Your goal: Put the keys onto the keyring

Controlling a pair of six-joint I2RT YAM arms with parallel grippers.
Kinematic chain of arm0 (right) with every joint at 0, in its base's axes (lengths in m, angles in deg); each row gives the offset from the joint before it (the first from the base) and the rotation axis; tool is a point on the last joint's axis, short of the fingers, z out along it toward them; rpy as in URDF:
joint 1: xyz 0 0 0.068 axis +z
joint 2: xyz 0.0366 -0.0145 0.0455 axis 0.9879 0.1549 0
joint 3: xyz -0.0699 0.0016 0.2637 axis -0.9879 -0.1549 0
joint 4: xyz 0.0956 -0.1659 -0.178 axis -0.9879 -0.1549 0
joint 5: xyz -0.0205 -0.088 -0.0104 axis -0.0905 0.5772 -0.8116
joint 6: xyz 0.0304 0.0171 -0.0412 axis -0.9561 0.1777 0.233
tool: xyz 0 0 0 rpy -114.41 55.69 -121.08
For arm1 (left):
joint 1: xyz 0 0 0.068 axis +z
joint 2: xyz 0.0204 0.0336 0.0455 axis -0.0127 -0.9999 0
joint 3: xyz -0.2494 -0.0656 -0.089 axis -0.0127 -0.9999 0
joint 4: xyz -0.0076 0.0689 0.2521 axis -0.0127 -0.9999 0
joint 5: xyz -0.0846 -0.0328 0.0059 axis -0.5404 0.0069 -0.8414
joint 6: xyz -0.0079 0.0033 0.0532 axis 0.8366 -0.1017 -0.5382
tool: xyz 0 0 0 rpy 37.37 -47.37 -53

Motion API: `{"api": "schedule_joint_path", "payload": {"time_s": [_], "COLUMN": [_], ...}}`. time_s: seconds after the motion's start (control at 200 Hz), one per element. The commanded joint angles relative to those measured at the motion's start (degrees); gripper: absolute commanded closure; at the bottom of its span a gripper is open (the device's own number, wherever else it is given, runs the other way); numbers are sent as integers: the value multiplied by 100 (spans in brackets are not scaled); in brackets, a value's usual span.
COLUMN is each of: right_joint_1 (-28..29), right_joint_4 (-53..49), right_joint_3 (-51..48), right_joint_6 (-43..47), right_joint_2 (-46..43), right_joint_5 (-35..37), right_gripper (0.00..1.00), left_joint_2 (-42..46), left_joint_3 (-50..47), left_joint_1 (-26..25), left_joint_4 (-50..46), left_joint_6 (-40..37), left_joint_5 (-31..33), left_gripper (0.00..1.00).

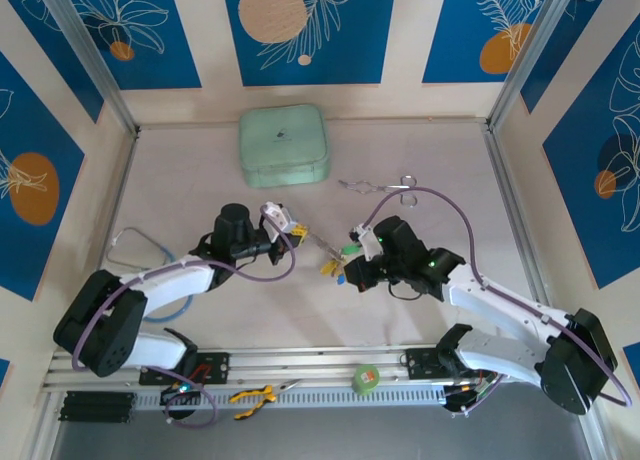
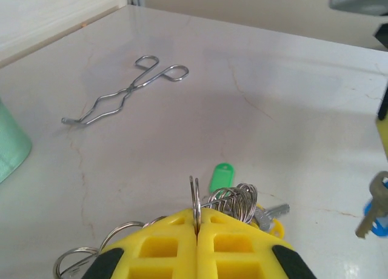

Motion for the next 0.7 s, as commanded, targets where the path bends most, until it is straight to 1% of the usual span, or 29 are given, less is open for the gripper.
{"api": "schedule_joint_path", "payload": {"time_s": [0.0,0.13,0.23,0.33,0.385,0.455,0.54,0.695], "right_joint_1": [-129,-299,-343,-387,-445,-555,-586,-602], "right_joint_4": [630,686,550,370,240,45,-202,-439], "right_joint_3": [-210,-233,-95,131,288,523,777,1042], "right_joint_6": [626,1194,1830,2277,2438,2507,2700,3509], "right_joint_2": [-277,-486,-491,-416,-338,-198,-36,195], "right_joint_5": [-498,-497,-480,-380,-488,-861,-1099,-774], "right_gripper": [100,100,100,100,100,100,100,100], "left_joint_2": [258,440,526,571,593,629,714,881], "left_joint_3": [-93,-225,-330,-376,-406,-450,-549,-774], "left_joint_1": [-149,-238,-291,-327,-340,-374,-456,-679], "left_joint_4": [-186,-72,84,183,256,343,479,805], "left_joint_6": [-457,-682,-833,-987,-1055,-1162,-1477,-2198], "left_joint_5": [-63,-139,-247,-279,-287,-233,-123,167], "left_gripper": [100,100,100,100,100,100,100,100]}}
